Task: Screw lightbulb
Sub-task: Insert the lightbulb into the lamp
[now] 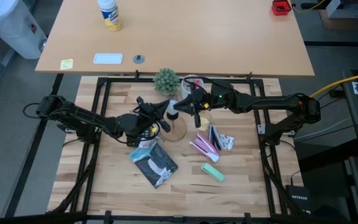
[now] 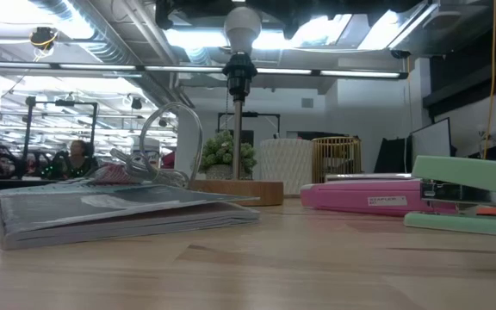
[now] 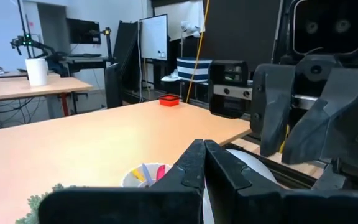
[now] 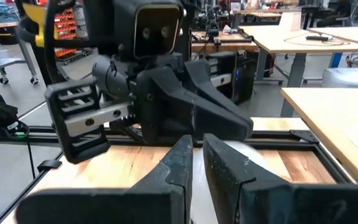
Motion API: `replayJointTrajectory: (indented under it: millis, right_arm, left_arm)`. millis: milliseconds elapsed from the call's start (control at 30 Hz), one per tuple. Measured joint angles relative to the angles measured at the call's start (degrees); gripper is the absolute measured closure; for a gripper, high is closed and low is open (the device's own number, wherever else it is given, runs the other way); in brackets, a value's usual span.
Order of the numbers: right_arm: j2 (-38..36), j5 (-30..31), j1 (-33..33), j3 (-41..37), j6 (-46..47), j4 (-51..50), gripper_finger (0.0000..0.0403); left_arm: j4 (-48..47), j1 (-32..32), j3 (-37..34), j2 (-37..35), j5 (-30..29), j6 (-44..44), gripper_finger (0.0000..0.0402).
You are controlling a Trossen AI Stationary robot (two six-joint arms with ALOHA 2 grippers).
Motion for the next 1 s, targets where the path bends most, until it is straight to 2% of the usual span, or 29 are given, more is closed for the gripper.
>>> replayJointTrajectory:
  millis: [133,433,700,1000]
  right_arm:
    - [0.0,1.0,0.0,0.0,-0.1,1.9,0.0359]
    - [0.0,11.8,0.0,0.0,-4.6,-0.1,0.0359]
    - [-0.1,11.9,0.0,0.1,-4.7,-3.0,0.0359]
    - [-0.1,10.5,0.0,0.1,-4.7,-1.1,0.0359]
  left_arm:
    - [-0.1,0.0,0.0,0.0,0.0,-0.1,0.04]
    - [-0.3,0.0,0.0,0.0,0.0,-0.2,0.04]
    - [-0.3,0.0,0.0,0.0,0.0,-0.2,0.04]
    - [-0.4,0.0,0.0,0.0,0.0,-0.2,0.04]
